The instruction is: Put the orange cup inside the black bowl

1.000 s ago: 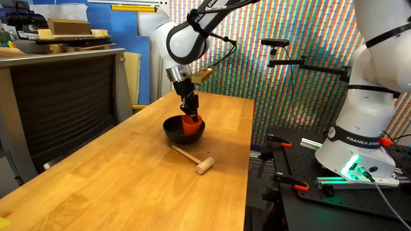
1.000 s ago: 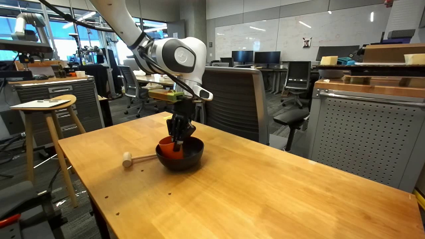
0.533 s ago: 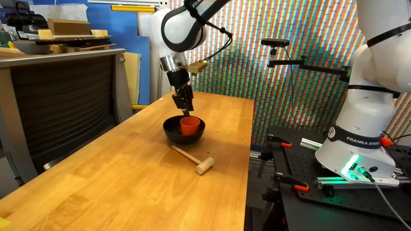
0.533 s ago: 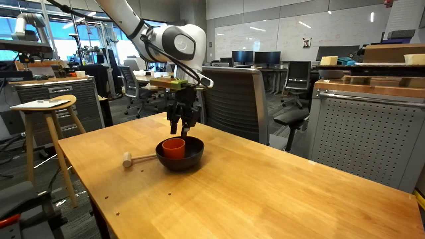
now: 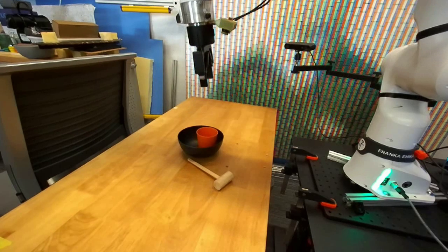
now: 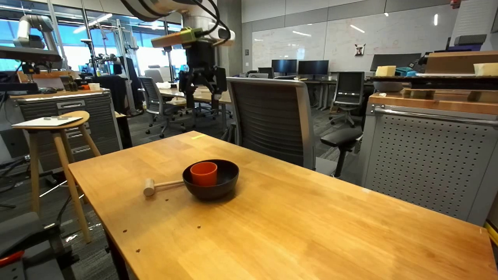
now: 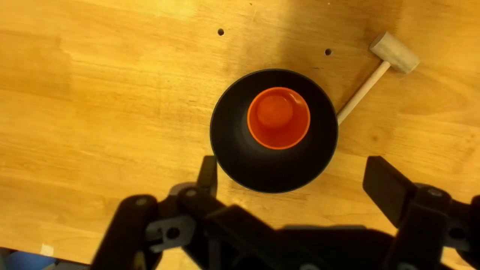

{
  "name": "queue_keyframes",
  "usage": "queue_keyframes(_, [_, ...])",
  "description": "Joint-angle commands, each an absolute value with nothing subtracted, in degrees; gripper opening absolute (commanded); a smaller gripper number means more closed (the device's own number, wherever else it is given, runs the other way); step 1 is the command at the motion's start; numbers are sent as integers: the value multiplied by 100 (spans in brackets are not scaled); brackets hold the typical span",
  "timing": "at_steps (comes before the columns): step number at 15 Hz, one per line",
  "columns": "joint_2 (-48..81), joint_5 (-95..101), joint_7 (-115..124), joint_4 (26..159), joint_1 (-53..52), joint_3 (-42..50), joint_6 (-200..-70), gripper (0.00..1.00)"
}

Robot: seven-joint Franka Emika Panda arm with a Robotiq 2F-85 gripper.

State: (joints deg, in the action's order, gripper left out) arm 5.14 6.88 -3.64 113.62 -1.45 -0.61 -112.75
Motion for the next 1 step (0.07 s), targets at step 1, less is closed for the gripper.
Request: queue_keyframes(1, [402,701,-363,11437,-135,-82,-11262,100])
